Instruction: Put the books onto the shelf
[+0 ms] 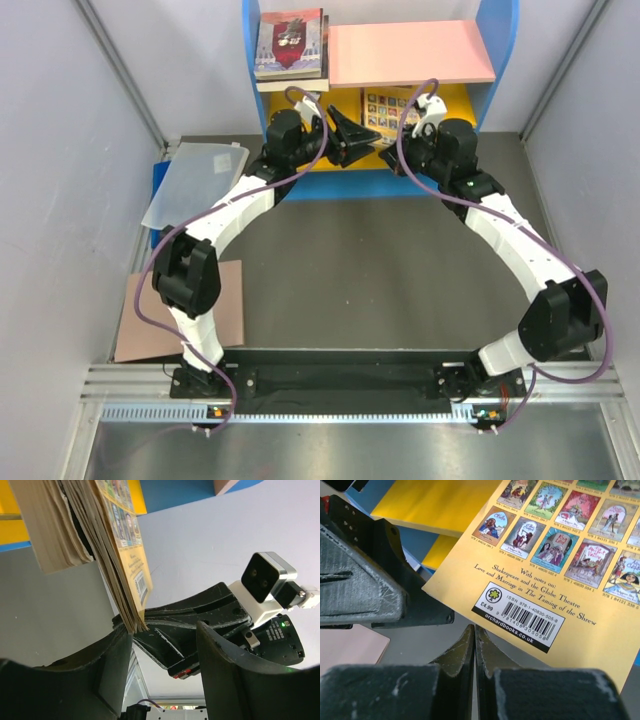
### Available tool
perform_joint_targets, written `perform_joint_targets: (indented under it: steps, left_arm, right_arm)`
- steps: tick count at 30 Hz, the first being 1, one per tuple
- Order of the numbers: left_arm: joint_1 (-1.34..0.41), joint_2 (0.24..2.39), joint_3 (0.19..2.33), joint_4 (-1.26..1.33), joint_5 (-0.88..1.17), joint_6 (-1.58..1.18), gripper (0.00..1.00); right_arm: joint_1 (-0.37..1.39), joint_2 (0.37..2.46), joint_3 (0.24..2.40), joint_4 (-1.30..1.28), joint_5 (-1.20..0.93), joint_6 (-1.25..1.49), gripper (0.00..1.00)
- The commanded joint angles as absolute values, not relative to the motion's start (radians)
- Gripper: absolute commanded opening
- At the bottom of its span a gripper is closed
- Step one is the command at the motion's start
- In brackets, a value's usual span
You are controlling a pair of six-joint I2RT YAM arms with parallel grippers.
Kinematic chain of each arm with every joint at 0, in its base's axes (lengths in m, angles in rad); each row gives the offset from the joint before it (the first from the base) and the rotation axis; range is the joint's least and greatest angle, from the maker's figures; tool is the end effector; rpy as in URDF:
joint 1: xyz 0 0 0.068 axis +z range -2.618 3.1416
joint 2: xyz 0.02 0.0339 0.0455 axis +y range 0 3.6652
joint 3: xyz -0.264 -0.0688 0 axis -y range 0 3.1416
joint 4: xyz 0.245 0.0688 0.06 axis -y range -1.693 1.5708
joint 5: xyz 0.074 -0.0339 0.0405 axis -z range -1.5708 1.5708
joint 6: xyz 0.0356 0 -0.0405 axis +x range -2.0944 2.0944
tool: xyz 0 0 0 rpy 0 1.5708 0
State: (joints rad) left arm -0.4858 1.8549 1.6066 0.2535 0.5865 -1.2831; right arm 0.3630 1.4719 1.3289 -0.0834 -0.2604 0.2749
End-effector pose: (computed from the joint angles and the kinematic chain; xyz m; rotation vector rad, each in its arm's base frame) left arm 0.3886 -0.2275 0.3654 -0.1971 1.8889 -1.7609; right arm 0.3245 0.1331 0.3763 -0.2715 1.8228 0.6853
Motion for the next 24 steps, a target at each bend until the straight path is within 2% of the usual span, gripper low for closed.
perform_joint_targets:
  steps: [1,11,24]
  left_arm:
    - [-0.476,1.763,1.617,0.337,0.583,-1.25,0.59]
    - [-0.474,1.7,1.508,0.35,0.595,-1.25,0.59]
    - [-0.476,1.502,1.252,0.359,0.588,-1.232,0.61]
  right_arm:
    - [0.354,1.486,1.402,-0.071,-0.27,0.245,0.0]
    - [0.356,1.525,1.436,-0.097,-0.296,0.219,0.0]
    - [0.353,1.414,1.356,-0.176,-0.253,0.195,0.0]
